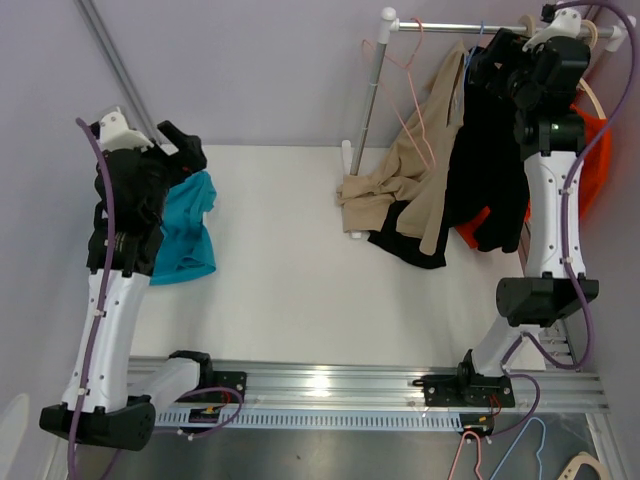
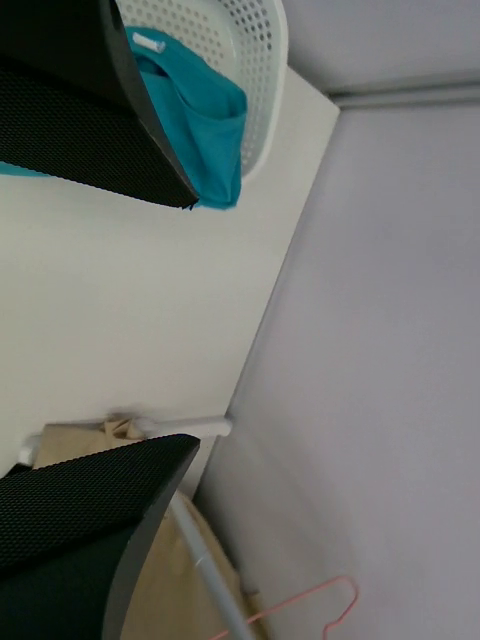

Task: Remove the t-shirt from the hanger

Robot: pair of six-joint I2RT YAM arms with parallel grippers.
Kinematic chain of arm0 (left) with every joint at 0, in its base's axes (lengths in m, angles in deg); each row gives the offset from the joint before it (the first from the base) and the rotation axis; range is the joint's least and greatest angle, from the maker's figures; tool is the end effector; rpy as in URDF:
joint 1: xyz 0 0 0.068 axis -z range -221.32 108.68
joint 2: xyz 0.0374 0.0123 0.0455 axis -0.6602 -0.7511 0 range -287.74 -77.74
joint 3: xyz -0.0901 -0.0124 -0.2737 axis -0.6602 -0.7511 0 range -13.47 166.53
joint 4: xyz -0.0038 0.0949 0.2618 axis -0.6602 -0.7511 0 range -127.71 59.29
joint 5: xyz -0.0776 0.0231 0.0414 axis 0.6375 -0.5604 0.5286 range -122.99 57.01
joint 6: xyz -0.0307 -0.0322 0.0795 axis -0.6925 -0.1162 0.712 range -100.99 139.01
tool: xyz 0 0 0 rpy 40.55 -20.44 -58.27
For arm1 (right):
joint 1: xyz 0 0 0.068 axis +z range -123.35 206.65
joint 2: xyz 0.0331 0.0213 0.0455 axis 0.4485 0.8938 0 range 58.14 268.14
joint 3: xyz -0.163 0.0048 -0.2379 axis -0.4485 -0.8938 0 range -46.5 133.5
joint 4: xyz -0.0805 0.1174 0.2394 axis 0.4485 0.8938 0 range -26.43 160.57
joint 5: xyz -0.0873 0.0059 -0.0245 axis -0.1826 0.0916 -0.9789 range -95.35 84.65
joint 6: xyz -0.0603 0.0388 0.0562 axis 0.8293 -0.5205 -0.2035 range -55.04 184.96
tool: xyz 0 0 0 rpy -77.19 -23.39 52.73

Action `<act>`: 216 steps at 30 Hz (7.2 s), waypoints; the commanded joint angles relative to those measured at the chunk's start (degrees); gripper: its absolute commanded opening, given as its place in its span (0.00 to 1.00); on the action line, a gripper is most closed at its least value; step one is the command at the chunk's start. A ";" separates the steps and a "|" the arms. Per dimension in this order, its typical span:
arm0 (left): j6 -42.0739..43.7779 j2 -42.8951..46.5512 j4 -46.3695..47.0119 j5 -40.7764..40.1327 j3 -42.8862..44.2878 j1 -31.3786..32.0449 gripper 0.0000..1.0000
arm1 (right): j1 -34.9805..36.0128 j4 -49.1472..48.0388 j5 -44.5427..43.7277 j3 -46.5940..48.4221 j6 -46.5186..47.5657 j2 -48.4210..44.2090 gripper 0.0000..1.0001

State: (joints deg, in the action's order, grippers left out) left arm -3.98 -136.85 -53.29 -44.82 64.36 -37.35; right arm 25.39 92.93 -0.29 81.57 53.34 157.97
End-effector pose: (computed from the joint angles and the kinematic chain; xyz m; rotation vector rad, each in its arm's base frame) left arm 0.2602 -0.0013 0.4848 -0.4258 1.5841 -0.1912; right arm 0.4265 -0.0021 0.5639 0.1101 1.5905 0.2112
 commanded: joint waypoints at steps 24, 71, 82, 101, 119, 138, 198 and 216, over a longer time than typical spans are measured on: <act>12.43 0.14 7.21 10.69 0.49 20.02 0.99 | 0.82 -2.82 1.62 14.66 -0.25 17.95 0.00; 43.54 -41.16 63.38 13.08 -3.49 70.48 1.00 | 1.08 19.94 8.21 -21.91 -10.18 -33.21 0.00; 39.24 -40.39 52.21 16.41 1.81 71.88 0.01 | 1.08 19.95 6.46 -19.53 -8.95 -29.88 0.00; 26.60 -41.85 36.14 33.04 -1.65 67.51 0.01 | -0.24 27.66 8.03 -15.32 -6.49 -26.80 0.00; 3.91 -47.51 26.55 27.27 12.21 48.76 0.01 | 0.03 23.94 4.34 -18.20 -0.25 -32.60 0.00; 9.44 0.24 -1.21 21.32 -3.58 38.33 0.01 | 0.55 8.61 9.27 16.67 -1.65 7.99 0.00; 2.24 -34.41 -14.59 23.97 59.12 -34.64 0.53 | 8.02 -2.20 3.64 5.17 -0.16 13.99 0.28; -0.48 -24.82 -11.42 27.66 49.53 -34.38 0.99 | 5.04 3.41 5.57 7.54 -0.25 7.31 0.78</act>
State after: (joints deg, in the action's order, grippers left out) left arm -4.48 -162.51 -68.07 -16.28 114.69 -71.47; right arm 31.55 95.88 3.97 87.53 52.82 171.59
